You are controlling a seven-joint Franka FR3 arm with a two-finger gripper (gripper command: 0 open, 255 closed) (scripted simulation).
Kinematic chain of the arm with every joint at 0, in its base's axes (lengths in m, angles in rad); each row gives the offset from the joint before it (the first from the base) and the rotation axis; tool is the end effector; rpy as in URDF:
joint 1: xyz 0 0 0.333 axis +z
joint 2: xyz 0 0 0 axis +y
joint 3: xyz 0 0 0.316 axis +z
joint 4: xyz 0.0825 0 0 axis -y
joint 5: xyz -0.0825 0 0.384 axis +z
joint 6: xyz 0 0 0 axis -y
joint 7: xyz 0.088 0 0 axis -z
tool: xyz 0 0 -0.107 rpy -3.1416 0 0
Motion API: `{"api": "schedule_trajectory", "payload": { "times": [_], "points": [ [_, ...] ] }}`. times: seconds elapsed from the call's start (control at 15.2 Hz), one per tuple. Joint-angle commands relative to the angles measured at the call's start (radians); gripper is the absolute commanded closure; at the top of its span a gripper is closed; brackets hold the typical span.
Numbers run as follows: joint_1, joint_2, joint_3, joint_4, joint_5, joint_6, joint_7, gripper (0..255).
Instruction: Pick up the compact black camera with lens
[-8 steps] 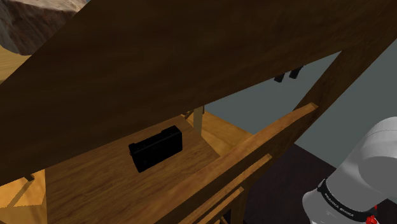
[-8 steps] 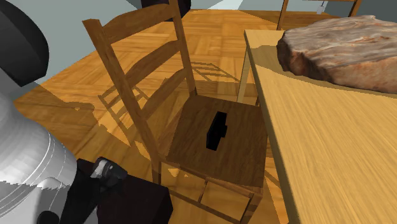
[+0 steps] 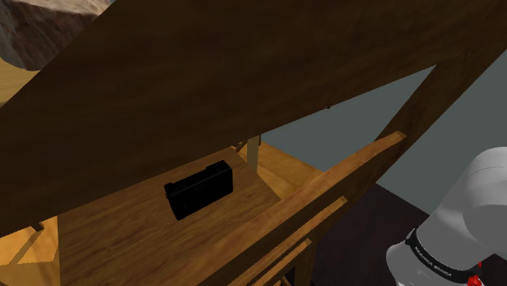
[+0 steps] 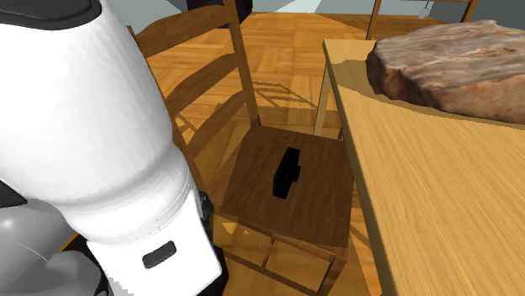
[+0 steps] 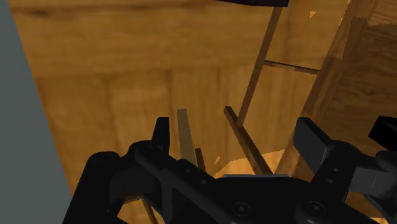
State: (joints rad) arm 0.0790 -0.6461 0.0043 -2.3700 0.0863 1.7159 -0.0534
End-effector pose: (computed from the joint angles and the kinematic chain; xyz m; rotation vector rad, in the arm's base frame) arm 0.3530 0.0378 0.5506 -3.0532 -0.1880 0.0141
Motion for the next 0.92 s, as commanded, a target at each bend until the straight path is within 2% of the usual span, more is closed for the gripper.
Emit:
{"api": "schedule_trajectory", "payload": {
  "times": [0.0,0.86],
  "points": [
    [0.032,0.066,0.026,0.031,0.006,0.038,-0.023,0],
    [0.189,0.419,0.187,0.262,-0.025,0.171,-0.163,0]
  ]
}}
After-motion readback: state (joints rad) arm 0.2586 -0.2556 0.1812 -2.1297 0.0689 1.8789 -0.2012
